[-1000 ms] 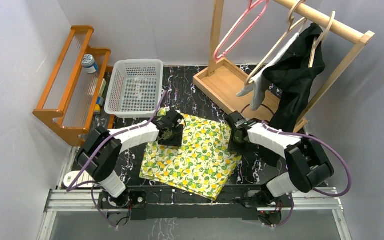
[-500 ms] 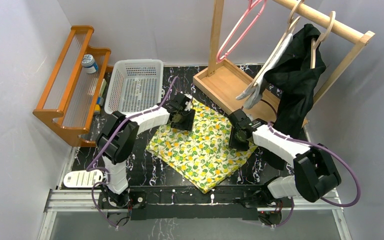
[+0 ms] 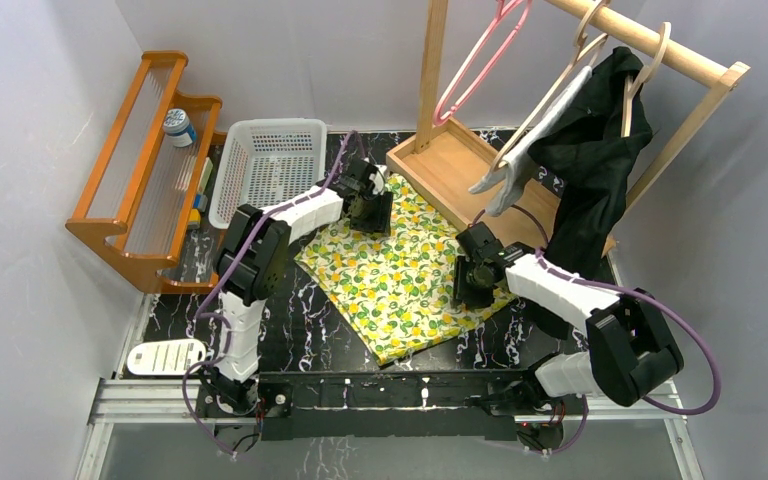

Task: Place the skirt on the hanger
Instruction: Adjust the skirt at the center of the board, then pick up the hanger from the clothesline.

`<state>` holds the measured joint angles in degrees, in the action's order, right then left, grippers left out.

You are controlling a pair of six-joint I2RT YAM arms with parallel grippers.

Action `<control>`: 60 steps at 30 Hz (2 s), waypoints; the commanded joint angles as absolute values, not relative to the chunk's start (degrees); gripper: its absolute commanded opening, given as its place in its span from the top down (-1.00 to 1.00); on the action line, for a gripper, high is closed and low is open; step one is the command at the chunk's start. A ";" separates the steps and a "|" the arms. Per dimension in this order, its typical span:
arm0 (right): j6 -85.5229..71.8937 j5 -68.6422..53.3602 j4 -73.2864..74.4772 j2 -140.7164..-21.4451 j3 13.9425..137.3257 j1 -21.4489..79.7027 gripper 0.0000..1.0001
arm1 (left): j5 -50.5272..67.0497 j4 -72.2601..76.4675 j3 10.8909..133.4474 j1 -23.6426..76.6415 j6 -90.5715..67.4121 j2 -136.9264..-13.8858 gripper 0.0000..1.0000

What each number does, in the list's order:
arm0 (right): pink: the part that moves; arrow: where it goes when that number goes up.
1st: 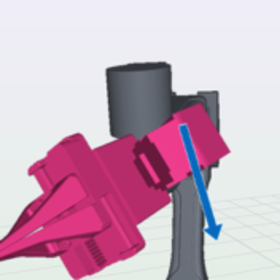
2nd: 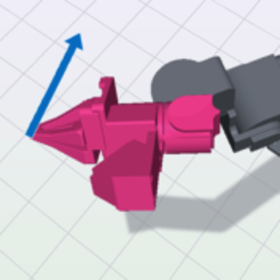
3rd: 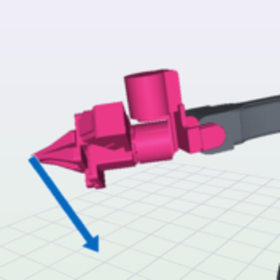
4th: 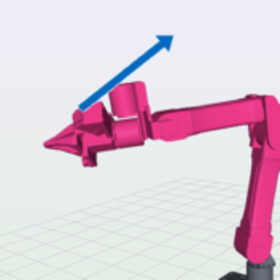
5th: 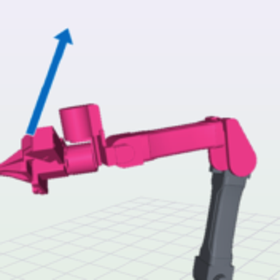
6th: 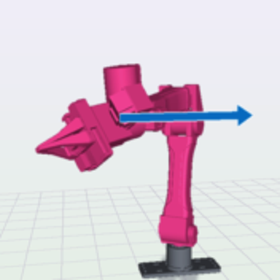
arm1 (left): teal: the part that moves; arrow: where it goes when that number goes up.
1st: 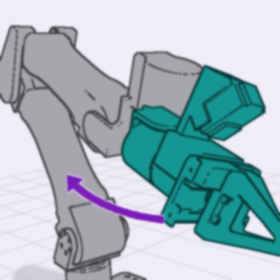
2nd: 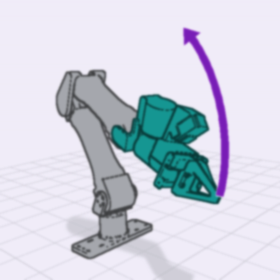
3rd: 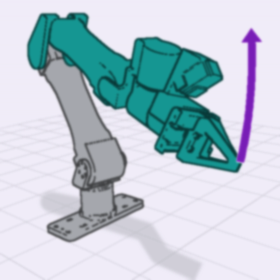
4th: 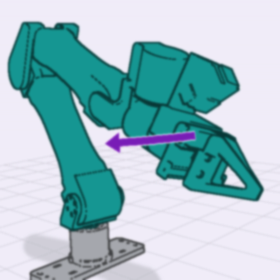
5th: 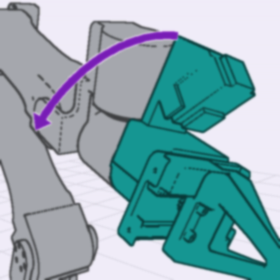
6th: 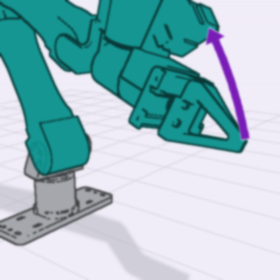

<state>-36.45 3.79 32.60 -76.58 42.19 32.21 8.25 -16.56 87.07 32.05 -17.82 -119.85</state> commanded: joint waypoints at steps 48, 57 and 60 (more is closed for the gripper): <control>-13.27 15.11 15.44 -70.91 86.66 56.82 -0.16 | -9.78 -22.41 88.89 25.81 -16.17 -74.15 -0.97; -8.79 44.30 18.70 -80.77 108.89 55.32 -0.32 | -4.44 -25.13 84.67 24.35 -20.66 -71.23 -0.97; -11.42 43.89 26.32 -86.71 118.64 49.81 -0.39 | -1.71 -25.07 82.41 24.35 -23.59 -70.61 -0.97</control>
